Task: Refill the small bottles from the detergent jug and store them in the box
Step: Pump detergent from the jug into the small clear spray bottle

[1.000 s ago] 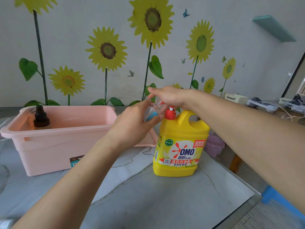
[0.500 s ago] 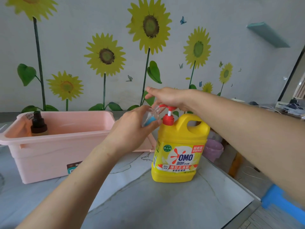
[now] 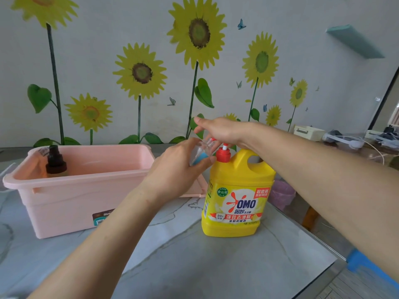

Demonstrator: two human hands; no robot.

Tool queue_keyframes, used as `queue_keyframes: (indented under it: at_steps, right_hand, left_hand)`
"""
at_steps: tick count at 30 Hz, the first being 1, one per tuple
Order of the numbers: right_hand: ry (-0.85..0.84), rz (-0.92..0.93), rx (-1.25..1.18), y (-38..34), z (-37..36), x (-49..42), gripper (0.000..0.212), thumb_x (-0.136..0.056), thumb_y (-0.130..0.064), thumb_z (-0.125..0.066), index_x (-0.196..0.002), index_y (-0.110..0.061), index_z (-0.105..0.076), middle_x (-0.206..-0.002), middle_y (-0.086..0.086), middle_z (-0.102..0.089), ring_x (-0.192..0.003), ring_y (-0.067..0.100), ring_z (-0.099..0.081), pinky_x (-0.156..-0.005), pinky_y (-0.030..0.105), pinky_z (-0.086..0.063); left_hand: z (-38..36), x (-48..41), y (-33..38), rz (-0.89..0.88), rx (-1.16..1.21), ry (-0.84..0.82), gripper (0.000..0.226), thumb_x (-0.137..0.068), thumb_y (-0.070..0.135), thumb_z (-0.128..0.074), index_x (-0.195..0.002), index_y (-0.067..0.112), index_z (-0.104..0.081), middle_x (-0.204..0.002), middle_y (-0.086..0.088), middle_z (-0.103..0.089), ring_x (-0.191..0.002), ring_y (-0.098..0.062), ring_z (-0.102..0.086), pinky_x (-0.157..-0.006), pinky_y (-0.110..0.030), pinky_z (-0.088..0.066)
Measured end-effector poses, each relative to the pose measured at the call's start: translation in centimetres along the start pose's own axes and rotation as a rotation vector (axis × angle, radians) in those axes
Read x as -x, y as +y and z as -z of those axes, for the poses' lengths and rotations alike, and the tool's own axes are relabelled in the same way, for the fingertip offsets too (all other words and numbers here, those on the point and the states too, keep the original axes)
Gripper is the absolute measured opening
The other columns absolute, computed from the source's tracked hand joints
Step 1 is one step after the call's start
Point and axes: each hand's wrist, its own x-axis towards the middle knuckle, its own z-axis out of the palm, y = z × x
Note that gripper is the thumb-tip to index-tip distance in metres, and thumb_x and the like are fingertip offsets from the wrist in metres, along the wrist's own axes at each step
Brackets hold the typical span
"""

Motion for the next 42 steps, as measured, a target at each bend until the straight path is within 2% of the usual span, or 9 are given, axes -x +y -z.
queue_keyframes:
  at_steps: [3,7,12,19,24,29,34,39,42]
  right_hand:
    - [-0.047,-0.015,0.061,-0.6,0.5,0.0,0.065,-0.099,-0.067,-0.019,-0.143,-0.029,-0.05,-0.151,0.01,-0.047,-0.129,0.035,-0.053,-0.113,0.057,-0.03]
    - [-0.008,0.0,-0.007,-0.4,0.4,0.1,0.063,-0.1,-0.065,-0.021,-0.14,-0.028,-0.052,-0.144,0.008,-0.051,-0.11,0.028,-0.065,-0.105,0.051,-0.036]
    - [-0.02,0.002,0.015,-0.1,0.2,0.1,0.062,-0.101,-0.064,-0.021,-0.141,-0.028,-0.052,-0.149,0.012,-0.047,-0.127,0.033,-0.055,-0.11,0.05,-0.031]
    - [0.021,0.051,-0.142,0.3,0.0,0.8,0.06,-0.103,-0.06,-0.022,-0.14,-0.026,-0.054,-0.145,0.014,-0.053,-0.081,0.011,-0.062,-0.107,0.05,-0.033]
    - [-0.006,0.018,-0.004,-0.3,0.5,0.7,0.06,-0.101,-0.063,-0.023,-0.139,-0.029,-0.054,-0.146,0.01,-0.052,-0.106,0.026,-0.063,-0.101,0.047,-0.038]
    - [0.02,0.056,-0.122,0.1,0.0,0.7,0.059,-0.102,-0.061,-0.024,-0.135,-0.025,-0.058,-0.145,0.014,-0.052,-0.089,0.021,-0.07,-0.108,0.051,-0.036]
    - [-0.023,0.017,0.013,-0.2,0.5,0.6,0.061,-0.1,-0.066,-0.022,-0.135,-0.031,-0.058,-0.146,0.013,-0.051,-0.12,0.032,-0.059,-0.099,0.048,-0.04]
    - [0.018,0.057,-0.125,0.0,0.3,0.8,0.061,-0.102,-0.061,-0.021,-0.135,-0.027,-0.058,-0.148,0.014,-0.049,-0.085,0.016,-0.065,-0.105,0.05,-0.034]
    - [0.022,0.041,-0.065,0.3,-0.2,0.6,0.06,-0.102,-0.061,-0.023,-0.133,-0.026,-0.061,-0.143,0.015,-0.053,-0.116,0.03,-0.06,-0.1,0.045,-0.035]
  left_hand:
    - [0.1,0.1,0.2,0.003,0.001,0.007,0.052,-0.091,0.063,-0.054,-0.131,0.03,-0.054,-0.126,0.005,-0.065,-0.107,-0.02,-0.062,-0.086,-0.045,-0.053]
    - [0.2,-0.1,0.0,0.001,0.002,0.008,0.051,-0.09,0.064,-0.054,-0.129,0.031,-0.055,-0.122,0.005,-0.066,-0.104,-0.02,-0.063,-0.084,-0.045,-0.053]
    - [0.1,0.0,0.0,-0.006,0.005,0.006,0.051,-0.091,0.063,-0.054,-0.13,0.03,-0.055,-0.122,0.005,-0.066,-0.106,-0.02,-0.062,-0.084,-0.045,-0.053]
    - [0.2,0.0,0.1,-0.002,-0.007,0.009,0.048,-0.091,0.064,-0.053,-0.126,0.031,-0.056,-0.118,0.005,-0.066,-0.1,-0.019,-0.062,-0.081,-0.043,-0.053]
    - [0.1,0.2,0.4,-0.003,-0.022,-0.004,0.051,-0.092,0.061,-0.053,-0.131,0.027,-0.054,-0.125,0.005,-0.064,-0.105,-0.019,-0.061,-0.08,-0.038,-0.05]
    - [0.2,0.1,0.2,-0.008,-0.021,0.004,0.047,-0.091,0.063,-0.053,-0.124,0.03,-0.057,-0.117,0.006,-0.066,-0.101,-0.02,-0.062,-0.074,-0.037,-0.048]
    - [0.0,0.2,0.4,-0.006,-0.023,0.0,0.051,-0.093,0.06,-0.053,-0.133,0.028,-0.053,-0.127,0.005,-0.064,-0.106,-0.019,-0.061,-0.077,-0.037,-0.048]
    - [0.1,0.0,0.2,-0.005,-0.023,0.008,0.048,-0.092,0.062,-0.053,-0.127,0.03,-0.055,-0.12,0.006,-0.065,-0.102,-0.019,-0.062,-0.077,-0.038,-0.05]
    - [0.0,0.1,0.1,-0.012,-0.035,0.003,0.051,-0.092,0.062,-0.053,-0.13,0.029,-0.054,-0.124,0.006,-0.064,-0.106,-0.02,-0.062,-0.079,-0.04,-0.051]
